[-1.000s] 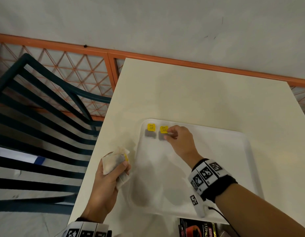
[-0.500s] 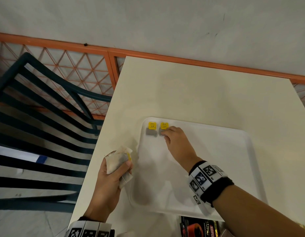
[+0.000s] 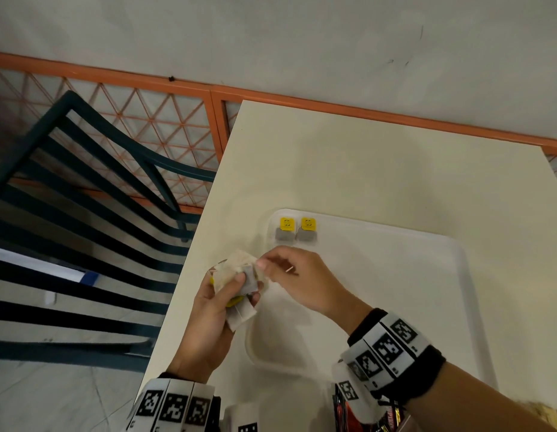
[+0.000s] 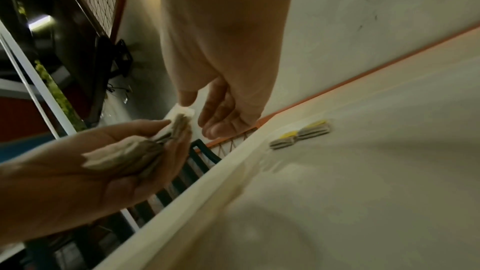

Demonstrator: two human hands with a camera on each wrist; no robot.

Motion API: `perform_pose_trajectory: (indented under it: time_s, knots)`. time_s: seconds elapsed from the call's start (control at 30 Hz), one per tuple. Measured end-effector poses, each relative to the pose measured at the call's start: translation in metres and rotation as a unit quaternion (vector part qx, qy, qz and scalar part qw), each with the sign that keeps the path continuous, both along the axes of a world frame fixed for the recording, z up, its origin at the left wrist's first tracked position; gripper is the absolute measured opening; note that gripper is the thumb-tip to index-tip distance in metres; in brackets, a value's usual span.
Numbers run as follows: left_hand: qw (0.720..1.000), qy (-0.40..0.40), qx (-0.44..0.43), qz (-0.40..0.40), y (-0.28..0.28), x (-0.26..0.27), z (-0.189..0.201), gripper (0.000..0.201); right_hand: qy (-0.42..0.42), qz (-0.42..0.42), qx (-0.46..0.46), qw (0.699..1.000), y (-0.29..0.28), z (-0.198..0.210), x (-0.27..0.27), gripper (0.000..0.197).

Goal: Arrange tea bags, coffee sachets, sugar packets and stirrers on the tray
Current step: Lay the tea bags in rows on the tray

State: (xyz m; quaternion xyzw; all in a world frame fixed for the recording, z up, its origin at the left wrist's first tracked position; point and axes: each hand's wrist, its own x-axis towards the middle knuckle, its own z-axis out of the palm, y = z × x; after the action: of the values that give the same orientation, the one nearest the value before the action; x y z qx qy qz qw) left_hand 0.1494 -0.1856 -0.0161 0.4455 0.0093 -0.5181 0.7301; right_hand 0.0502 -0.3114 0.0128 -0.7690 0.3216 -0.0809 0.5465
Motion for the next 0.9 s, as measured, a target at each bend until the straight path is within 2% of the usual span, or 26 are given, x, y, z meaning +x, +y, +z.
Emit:
perform_pose_trajectory:
  time_s: [0.1,0.23,0.33,0.4,0.47,0.5,0.63,0.7,0.8,0.9]
  knots:
    - [1.0,-0.011,-0.005,-0.017,0.0,-0.001,0.006,0.049,-0.006,0.014,0.06,0.998,0.01,-0.001,0.005,0.015]
    - [1.0,-0.023,-0.012,-0.014,0.005,0.001,0.006,0.046,-0.057,-0.042,0.139,0.988,0.008,0.004,0.006,0.004]
    - [0.999,-0.049,-0.006,-0.015,0.006,0.002,0.005,0.047,-0.039,-0.052,0.159,0.985,0.009,0.006,0.003,0.016]
    - [0.998,-0.06,-0.011,-0.007,0.005,0.002,0.005,0.059,0.002,-0.02,0.138,0.99,0.014,0.006,0.001,0.023]
    - [0.998,-0.07,-0.01,-0.003,0.005,0.002,0.006,0.078,-0.003,-0.005,0.131,0.991,0.02,0.005,0.002,0.019]
    - [0.997,-0.075,-0.007,-0.001,0.005,0.002,0.007,0.079,-0.015,-0.014,0.136,0.99,0.02,0.005,0.002,0.017]
    - [0.997,-0.076,-0.001,0.001,0.007,0.004,0.009,0.038,-0.043,-0.071,0.146,0.986,0.015,0.01,0.0,0.016]
    - [0.997,-0.077,0.003,-0.001,0.007,0.006,0.012,0.038,-0.05,-0.082,0.147,0.984,0.014,0.011,-0.001,0.013]
    - [0.998,-0.063,-0.014,-0.008,0.007,0.006,0.011,0.052,-0.022,-0.045,0.154,0.987,0.015,0.012,-0.001,0.027]
    - [0.999,-0.051,-0.012,-0.002,0.005,0.004,0.012,0.055,-0.028,-0.021,0.131,0.991,0.017,0.011,-0.003,0.009]
